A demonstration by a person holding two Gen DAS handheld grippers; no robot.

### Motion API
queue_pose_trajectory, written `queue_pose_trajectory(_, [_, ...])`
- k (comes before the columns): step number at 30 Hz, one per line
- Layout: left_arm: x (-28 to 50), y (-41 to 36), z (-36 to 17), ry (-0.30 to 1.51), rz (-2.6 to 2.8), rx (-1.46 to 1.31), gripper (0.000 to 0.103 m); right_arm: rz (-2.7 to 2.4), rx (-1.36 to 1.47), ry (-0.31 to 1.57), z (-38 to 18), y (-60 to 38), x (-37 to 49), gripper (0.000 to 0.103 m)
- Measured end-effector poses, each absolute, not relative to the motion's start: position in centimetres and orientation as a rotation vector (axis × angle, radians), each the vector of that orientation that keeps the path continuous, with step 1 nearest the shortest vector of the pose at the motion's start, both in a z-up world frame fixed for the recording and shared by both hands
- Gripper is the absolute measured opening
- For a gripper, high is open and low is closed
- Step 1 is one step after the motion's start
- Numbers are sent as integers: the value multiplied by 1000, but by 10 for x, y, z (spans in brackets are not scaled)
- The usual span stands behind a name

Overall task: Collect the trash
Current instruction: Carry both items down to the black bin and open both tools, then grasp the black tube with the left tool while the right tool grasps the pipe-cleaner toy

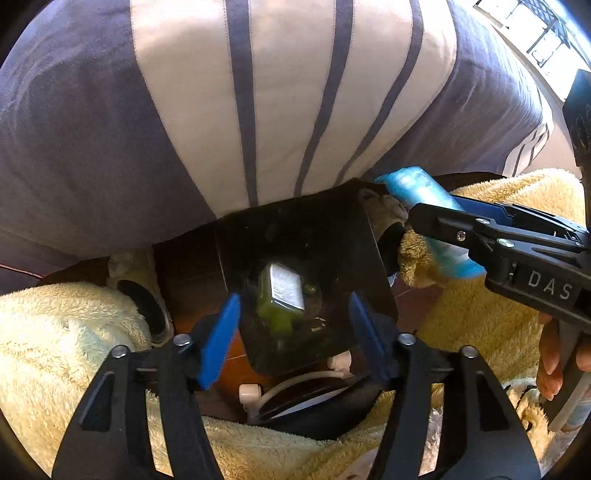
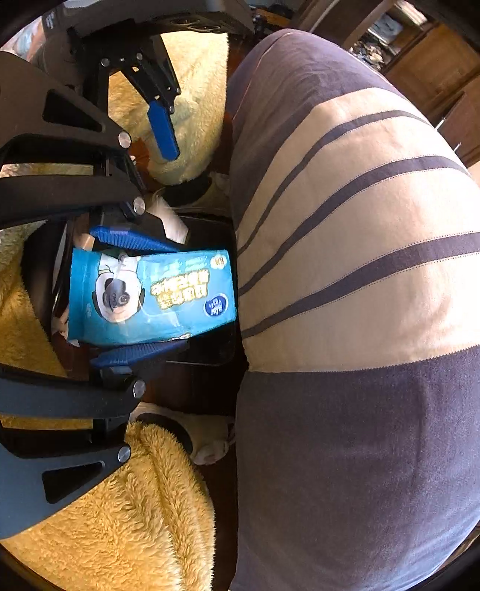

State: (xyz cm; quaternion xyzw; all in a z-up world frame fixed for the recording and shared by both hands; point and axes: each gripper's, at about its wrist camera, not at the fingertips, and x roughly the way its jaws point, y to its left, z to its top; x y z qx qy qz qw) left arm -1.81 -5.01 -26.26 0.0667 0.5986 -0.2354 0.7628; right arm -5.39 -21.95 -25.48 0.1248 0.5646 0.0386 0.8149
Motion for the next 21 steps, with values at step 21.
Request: queue_pose_trajectory(21, [18,-29,-167,1025,-410,161,89,-95,170,905,-149,-267,-36,95])
